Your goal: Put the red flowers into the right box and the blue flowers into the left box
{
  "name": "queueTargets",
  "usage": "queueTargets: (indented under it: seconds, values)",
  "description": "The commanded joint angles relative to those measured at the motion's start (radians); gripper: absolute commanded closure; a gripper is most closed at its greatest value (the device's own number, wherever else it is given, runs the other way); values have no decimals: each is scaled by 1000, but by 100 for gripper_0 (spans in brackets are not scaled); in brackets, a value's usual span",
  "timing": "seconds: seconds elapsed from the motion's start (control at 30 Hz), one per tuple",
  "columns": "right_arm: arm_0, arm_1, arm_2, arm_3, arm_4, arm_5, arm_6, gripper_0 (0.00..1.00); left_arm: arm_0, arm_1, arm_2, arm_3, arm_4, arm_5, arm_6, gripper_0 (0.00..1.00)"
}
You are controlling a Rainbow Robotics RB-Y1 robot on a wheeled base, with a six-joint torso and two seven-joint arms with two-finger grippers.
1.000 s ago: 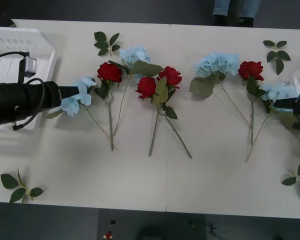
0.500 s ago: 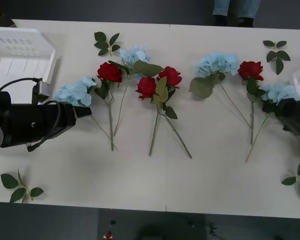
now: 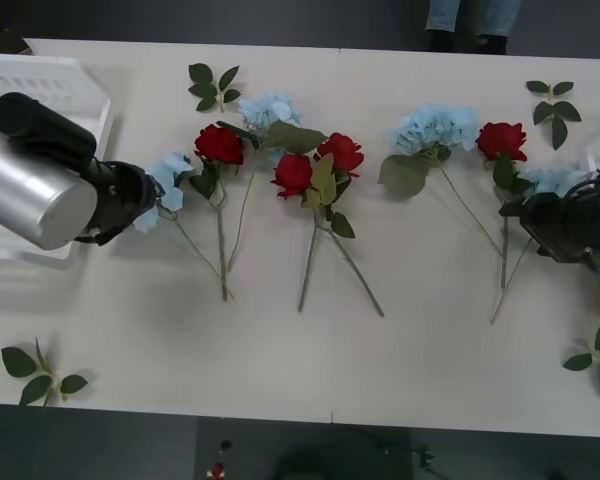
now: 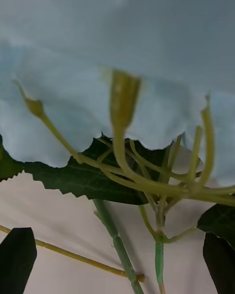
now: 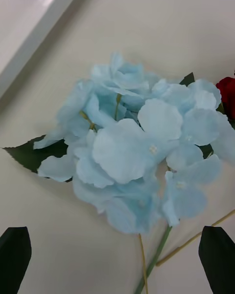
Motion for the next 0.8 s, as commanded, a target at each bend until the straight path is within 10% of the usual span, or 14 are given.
queueTargets:
  seconds: [0.03, 0.2, 0.53, 0.8]
  values:
    - [-45, 6, 15, 35, 24, -3, -67, 0, -39, -46, -37, 94, -80, -41, 18, 0]
    - [-63, 18, 28, 59, 41, -3, -73, 7, -39, -50, -89, 171, -136, -94, 9, 0]
    - [-70, 22, 48, 61, 75, -3, -85, 96, -56, -75, -111, 313, -185, -223, -3, 0]
    - [-71, 22, 48, 61, 76, -3, -94, 100, -136, -133, -111, 464, -254, -240, -8, 0]
